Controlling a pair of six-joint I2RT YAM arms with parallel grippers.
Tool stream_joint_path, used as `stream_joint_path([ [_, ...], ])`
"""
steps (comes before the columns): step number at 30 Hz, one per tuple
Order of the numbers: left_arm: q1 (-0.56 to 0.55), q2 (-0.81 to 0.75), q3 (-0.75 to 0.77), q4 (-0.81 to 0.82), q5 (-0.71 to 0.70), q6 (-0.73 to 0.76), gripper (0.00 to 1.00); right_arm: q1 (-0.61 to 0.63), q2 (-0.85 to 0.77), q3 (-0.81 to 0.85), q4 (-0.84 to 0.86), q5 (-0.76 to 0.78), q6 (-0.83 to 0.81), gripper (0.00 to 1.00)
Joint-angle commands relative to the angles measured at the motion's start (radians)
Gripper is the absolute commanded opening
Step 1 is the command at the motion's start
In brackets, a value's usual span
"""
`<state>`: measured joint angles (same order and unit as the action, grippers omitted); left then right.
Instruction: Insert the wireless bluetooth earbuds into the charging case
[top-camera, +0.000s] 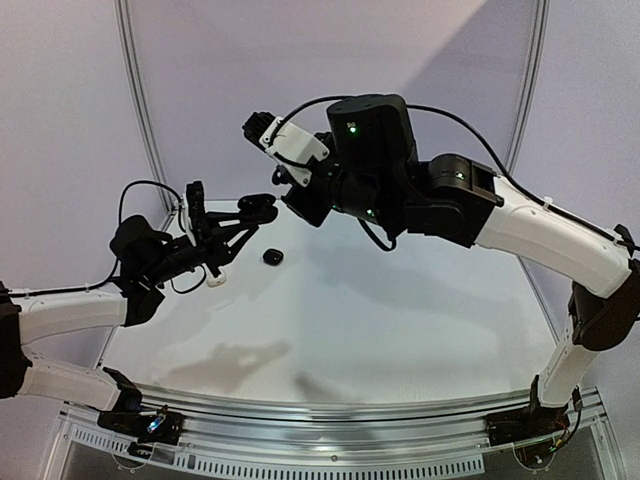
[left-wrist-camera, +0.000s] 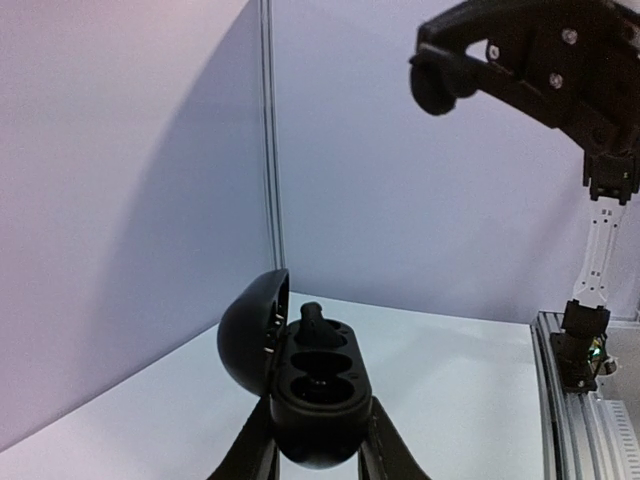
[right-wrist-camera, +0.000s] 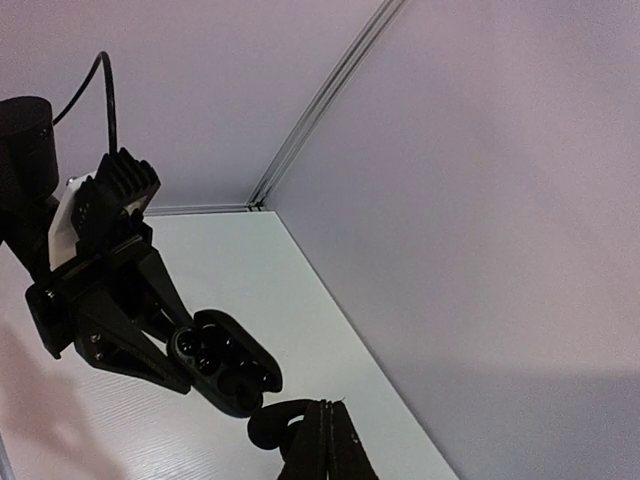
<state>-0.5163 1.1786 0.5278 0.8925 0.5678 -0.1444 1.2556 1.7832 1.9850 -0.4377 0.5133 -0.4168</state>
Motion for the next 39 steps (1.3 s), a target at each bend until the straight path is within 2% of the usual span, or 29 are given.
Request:
stream_joint_path([
  [1, -0.026, 0.012, 0.021, 0.028, -0.016, 0.087, 0.00, 0.004, 0.064, 0.023, 0.110, -0.033, -0.220, 0.00],
  [5, -0.032, 0.021, 0.019, 0.066, -0.017, 0.118, 0.00, 0.009, 0.091, 0.035, 0.168, -0.072, -0.273, 0.00],
  [9, -0.037, 0.025, 0.023, 0.089, -0.014, 0.127, 0.00, 0.009, 0.119, 0.047, 0.155, -0.129, -0.296, 0.00],
  [16, -0.037, 0.030, 0.032, 0.095, -0.042, 0.040, 0.00, 0.011, 0.139, 0.042, 0.153, -0.160, -0.288, 0.00],
  [29, -0.039, 0.029, 0.043, 0.096, -0.036, -0.014, 0.00, 0.009, 0.190, 0.030, 0.247, -0.032, -0.330, 0.00],
  [39, -0.043, 0.027, 0.043, 0.103, -0.060, -0.025, 0.00, 0.009, 0.188, 0.002, 0.286, 0.032, -0.276, 0.00],
])
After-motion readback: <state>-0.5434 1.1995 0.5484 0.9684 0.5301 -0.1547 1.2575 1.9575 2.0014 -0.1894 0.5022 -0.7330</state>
